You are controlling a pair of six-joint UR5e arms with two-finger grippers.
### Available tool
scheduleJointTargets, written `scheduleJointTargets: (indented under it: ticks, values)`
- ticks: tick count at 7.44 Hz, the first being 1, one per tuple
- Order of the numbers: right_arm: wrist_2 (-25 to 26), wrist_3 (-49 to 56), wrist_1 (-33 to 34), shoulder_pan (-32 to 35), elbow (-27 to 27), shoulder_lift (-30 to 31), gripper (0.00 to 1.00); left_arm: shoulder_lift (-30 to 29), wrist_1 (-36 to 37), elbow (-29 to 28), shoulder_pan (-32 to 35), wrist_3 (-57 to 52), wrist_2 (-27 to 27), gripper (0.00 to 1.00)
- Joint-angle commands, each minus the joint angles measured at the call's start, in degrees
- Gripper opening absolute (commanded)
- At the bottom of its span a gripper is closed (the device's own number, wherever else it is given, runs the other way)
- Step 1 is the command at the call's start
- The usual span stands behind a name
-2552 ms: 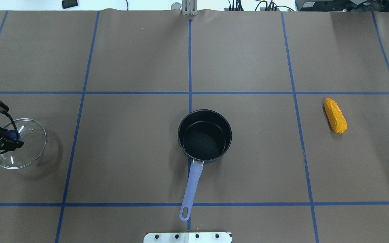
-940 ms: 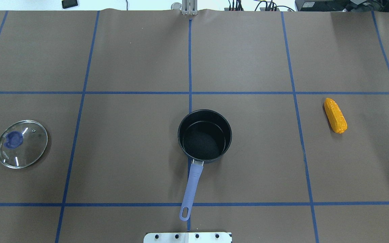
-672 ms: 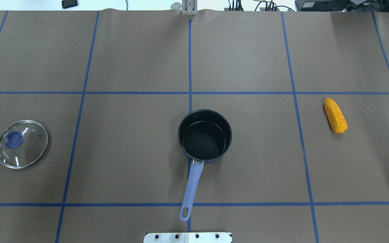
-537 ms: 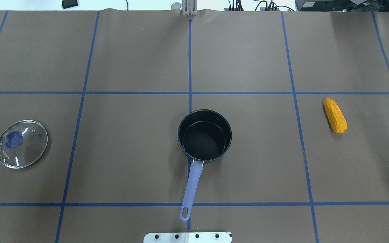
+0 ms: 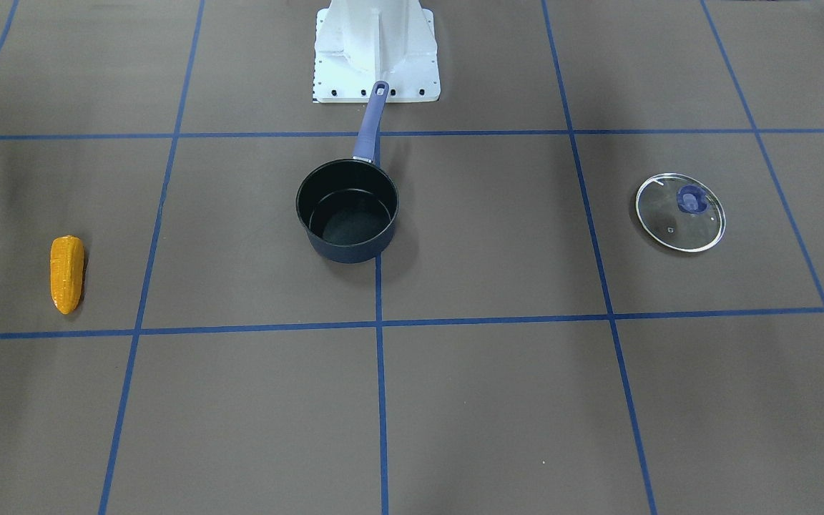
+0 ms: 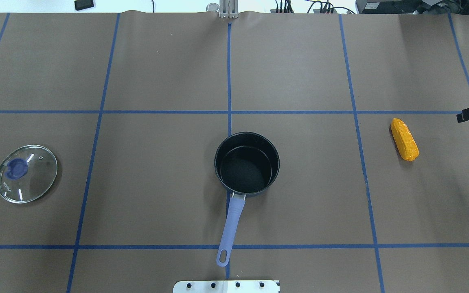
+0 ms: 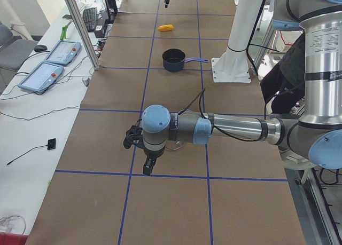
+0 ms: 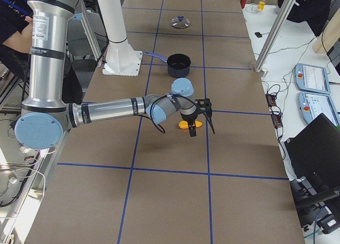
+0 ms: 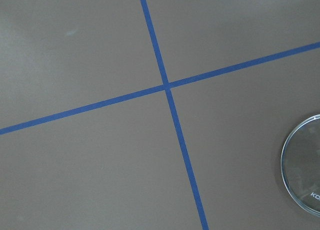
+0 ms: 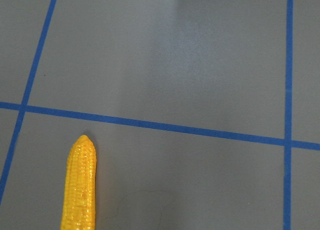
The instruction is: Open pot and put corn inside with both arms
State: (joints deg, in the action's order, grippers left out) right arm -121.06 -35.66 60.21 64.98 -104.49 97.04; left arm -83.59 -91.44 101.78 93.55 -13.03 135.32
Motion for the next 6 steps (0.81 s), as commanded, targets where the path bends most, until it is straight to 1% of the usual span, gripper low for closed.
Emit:
scheduleJointTargets:
  ticks: [1,2,3,4,5,6]
  values:
    - [6.0,-7.2,-3.2,-8.3,1.9,-2.7,1.00,0.4,-2.0,-0.3,0.1,0.1,0.0,0.98]
    - [8.9,-8.7,-3.2,-11.2,4.6,-6.1,1.00,0.4,-2.0,-0.3,0.1,0.0,0.0,0.98]
    - [10.1,-8.7,-4.9,-12.7,7.9,-8.8,0.98,0.4,-2.0,-0.3,0.0,0.0,0.0,0.98]
    - [10.1,-8.4,-7.7,-13.5,10.6,-9.5,0.96,0.4,-2.1,-0.3,0.0,0.0,0.0,0.98]
    - [10.1,-8.1,-10.0,-13.6,12.7,-9.5,0.89,0.3,-2.1,-0.3,0.0,0.0,0.0,0.98]
    - [10.3,-8.1,-10.4,-14.2,13.2,-9.5,0.83,0.3,-2.1,-0.2,0.0,0.0,0.0,0.98]
